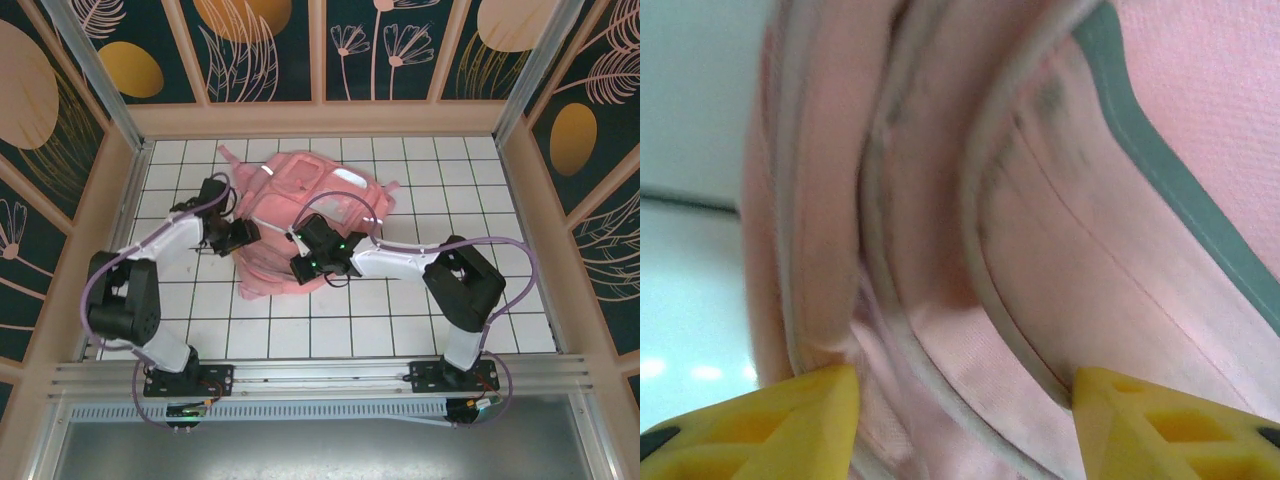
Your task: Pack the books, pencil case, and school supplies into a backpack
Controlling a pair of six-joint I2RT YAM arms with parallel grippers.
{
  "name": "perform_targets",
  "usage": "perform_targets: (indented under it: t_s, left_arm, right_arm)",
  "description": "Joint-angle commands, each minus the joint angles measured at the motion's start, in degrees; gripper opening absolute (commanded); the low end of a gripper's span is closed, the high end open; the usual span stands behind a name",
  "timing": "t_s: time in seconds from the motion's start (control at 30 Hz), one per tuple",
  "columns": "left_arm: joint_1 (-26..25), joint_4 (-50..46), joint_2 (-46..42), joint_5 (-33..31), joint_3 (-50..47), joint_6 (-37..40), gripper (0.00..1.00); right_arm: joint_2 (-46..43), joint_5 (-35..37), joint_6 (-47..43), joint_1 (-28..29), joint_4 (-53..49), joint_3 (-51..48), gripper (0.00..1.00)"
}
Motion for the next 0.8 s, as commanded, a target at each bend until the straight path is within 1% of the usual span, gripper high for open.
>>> perform_targets:
  t_s: [0.0,0.1,0.2,0.3,0.4,0.43,0.47,0.53,0.57,0.6,0.77]
  left_arm:
    - [-2.4,5.8,-2.8,8.7,-4.4,-10.1,0.57]
    - [-4.0,7.6,-3.8,7.8,-4.2,-13.4,0.57]
    - [-5.2,11.4,-4.7,7.4,-5.0,-17.7,0.58]
    - [-7.1,14.5,-3.4,6.9,-6.8,-21.5,0.58]
    - [-8.9,17.9,-1.5,5.3,-9.6,-24.7,0.54]
    - [-9.0,19.2,-1.2,4.6,-10.6,-25.0,0.51]
    - [-9.0,19.0,-1.0,3.3,-11.1,-24.8,0.44]
    - [-9.0,17.6,-0.8,1.4,-10.3,-22.3,0.14]
    - [-9.0,16.2,-0.8,0.9,-9.2,-20.5,0.04]
    - [-9.0,15.3,-0.9,1.0,-8.3,-18.3,0.0]
    - [-8.2,6.7,-0.1,-0.9,-4.2,-7.8,0.0]
  right_arm:
    - [-1.1,-3.3,-0.2,0.6,5.8,-1.6,0.0]
    - [-1.6,-4.1,-0.1,0.8,6.6,-2.9,0.0]
    - [-1.6,-4.3,0.0,1.2,6.8,-2.8,0.0]
    - [-2.0,-3.9,0.2,1.9,8.2,-2.4,0.0]
    - [-2.4,-3.7,0.1,2.6,9.6,-2.1,0.0]
    - [-2.5,-3.2,0.0,2.8,9.7,-2.1,0.0]
    - [-2.8,-2.5,0.1,3.0,9.7,-2.4,0.0]
    - [-3.7,-0.8,0.1,3.0,9.2,-3.3,0.0]
    - [-4.3,0.7,-0.1,3.0,8.5,-4.0,0.0]
    - [-4.7,1.9,-0.7,2.9,7.6,-4.7,0.0]
    - [-5.6,12.1,-4.7,1.4,-3.0,-6.7,0.0]
